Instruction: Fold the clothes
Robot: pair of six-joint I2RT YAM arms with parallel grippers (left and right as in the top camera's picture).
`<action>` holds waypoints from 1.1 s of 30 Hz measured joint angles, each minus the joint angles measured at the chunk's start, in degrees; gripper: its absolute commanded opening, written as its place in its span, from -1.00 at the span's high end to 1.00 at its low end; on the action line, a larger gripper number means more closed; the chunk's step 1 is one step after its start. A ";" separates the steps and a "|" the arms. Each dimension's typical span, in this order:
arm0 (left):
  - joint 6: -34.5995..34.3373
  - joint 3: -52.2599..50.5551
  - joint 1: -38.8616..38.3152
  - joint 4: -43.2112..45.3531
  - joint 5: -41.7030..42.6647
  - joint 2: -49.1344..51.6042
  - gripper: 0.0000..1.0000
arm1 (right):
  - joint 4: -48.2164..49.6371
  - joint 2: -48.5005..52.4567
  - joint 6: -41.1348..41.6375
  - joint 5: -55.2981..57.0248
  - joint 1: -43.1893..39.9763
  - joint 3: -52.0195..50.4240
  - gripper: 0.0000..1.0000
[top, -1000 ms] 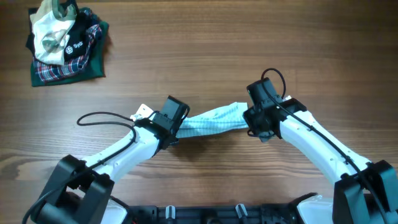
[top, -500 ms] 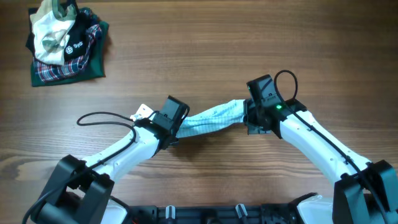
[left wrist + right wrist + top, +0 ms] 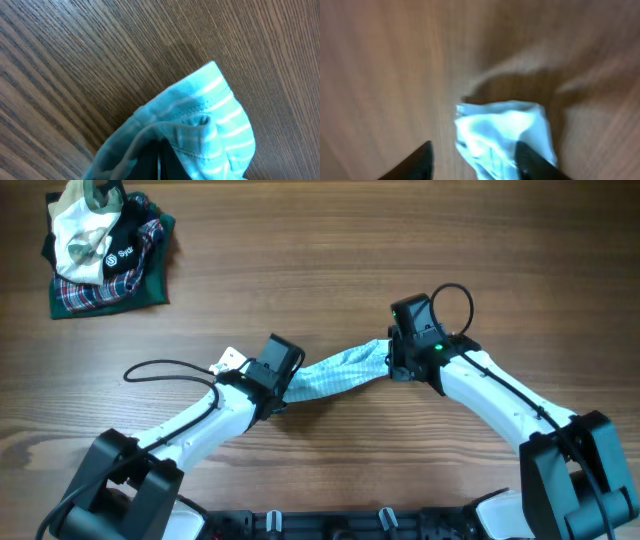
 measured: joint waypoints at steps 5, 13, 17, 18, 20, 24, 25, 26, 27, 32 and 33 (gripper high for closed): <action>0.00 0.00 0.00 -0.02 0.00 0.02 0.92 | 4.81 0.00 -28.46 4.17 -1.68 0.02 -0.90; 0.00 0.00 0.09 -0.07 0.00 0.00 0.74 | 1.29 -5.62 -71.60 -9.18 -4.59 0.02 -0.91; 1.38 0.13 1.60 -2.43 -0.02 -1.38 0.12 | -1.03 -6.78 -80.00 -18.05 -6.58 0.04 -0.33; 2.10 0.04 2.01 -2.71 0.09 -2.14 -0.03 | -2.14 -6.78 -81.99 -19.80 -6.93 0.04 -0.22; 5.35 -0.11 2.86 -3.10 0.70 -5.25 -0.27 | -3.10 -6.78 -83.73 -21.49 -7.02 0.04 -0.09; 9.68 -0.11 3.43 -4.42 2.29 -12.76 -0.68 | -5.20 -6.78 -85.90 -23.23 -7.02 0.04 0.00; 10.19 -0.11 3.50 -4.81 2.47 -14.08 -0.75 | -5.97 -6.78 -86.18 -23.26 -7.02 0.04 0.00; 10.62 -0.11 3.67 -5.60 2.69 -14.88 -0.84 | -6.86 -6.78 -86.40 -23.28 -7.02 0.04 0.00; 10.86 -0.11 3.96 -6.34 2.99 -15.26 -0.84 | -7.23 -6.78 -86.49 -23.30 -7.02 0.04 0.00; 11.50 -0.11 7.41 -10.56 6.49 -15.61 -0.77 | -7.52 -6.78 -86.62 -24.94 -7.02 -0.07 -0.09; 11.76 -0.11 7.96 -11.34 7.19 -15.61 -0.74 | -7.52 -6.78 -86.82 -25.31 -7.10 -0.13 -0.11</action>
